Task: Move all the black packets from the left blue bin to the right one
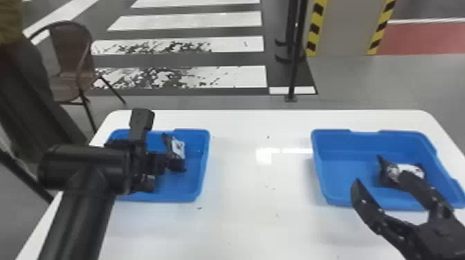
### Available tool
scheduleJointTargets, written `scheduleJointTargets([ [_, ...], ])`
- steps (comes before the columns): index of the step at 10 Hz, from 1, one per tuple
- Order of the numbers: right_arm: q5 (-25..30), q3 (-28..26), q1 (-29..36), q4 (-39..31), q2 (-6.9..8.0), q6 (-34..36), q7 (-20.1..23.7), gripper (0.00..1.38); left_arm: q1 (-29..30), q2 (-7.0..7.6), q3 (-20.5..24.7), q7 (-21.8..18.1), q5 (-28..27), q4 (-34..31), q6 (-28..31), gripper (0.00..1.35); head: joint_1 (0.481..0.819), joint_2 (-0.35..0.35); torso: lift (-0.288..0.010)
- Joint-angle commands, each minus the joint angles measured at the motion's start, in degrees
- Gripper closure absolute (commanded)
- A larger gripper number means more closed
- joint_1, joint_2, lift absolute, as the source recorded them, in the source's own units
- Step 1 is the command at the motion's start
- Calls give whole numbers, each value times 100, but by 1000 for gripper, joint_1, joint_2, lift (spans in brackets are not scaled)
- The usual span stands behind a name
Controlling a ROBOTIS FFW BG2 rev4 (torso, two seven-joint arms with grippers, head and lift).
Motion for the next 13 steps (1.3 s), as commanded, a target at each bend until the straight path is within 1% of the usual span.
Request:
scheduleJointTargets([
  [1,-33,-5,5,-20,-3,0,30,165,162,60,1,-148,131,-338,-257,1159,695,81,-140],
  [2,-45,-5,5,-48,-3,0,47,165,500,104,92,-236,165,-1112,-103,1159,695,76,-140],
  [3,-125,-5,5,-63,-3,28,73,167,894,104,264,-289,313,-1843,24,1159,695,69,-140],
  [4,-239,-17,-24,-105,-20,126,100,170,1217,113,332,-333,508,-2363,151,1159,695,69,-140],
  [5,-410,-5,-178,-48,-38,323,223,170,1526,130,366,-438,805,-2729,151,1159,695,66,-140],
  [6,-776,-17,-445,134,-64,661,469,170,1766,130,344,-552,1250,-2842,-88,1159,695,56,-140],
  [7,-947,-5,-727,247,-108,872,645,177,1976,130,286,-667,1627,-2884,-187,1159,695,40,-140],
  [8,-1107,-5,-938,275,-143,1167,689,177,2089,130,172,-807,1810,-2898,-243,1159,695,27,-140],
  [9,-1439,29,-1177,486,-161,1519,785,177,2173,139,12,-895,1947,-2898,-482,1159,695,4,-140],
  [10,-1713,109,-1303,612,-178,1673,785,177,2216,148,-56,-992,2004,-2884,-651,1159,695,-18,-140],
  [11,-2113,223,-1444,781,-222,1941,785,177,2244,165,-148,-1053,2176,-2870,-876,1159,695,-29,-140],
  [12,-2741,417,-1613,1034,-275,2180,785,177,2201,183,-239,-1141,2221,-2799,-1115,1159,695,-30,-140],
  [13,-3244,543,-1767,1217,-301,2376,785,177,2075,201,-353,-1273,2370,-2504,-1453,1159,695,-19,-140],
])
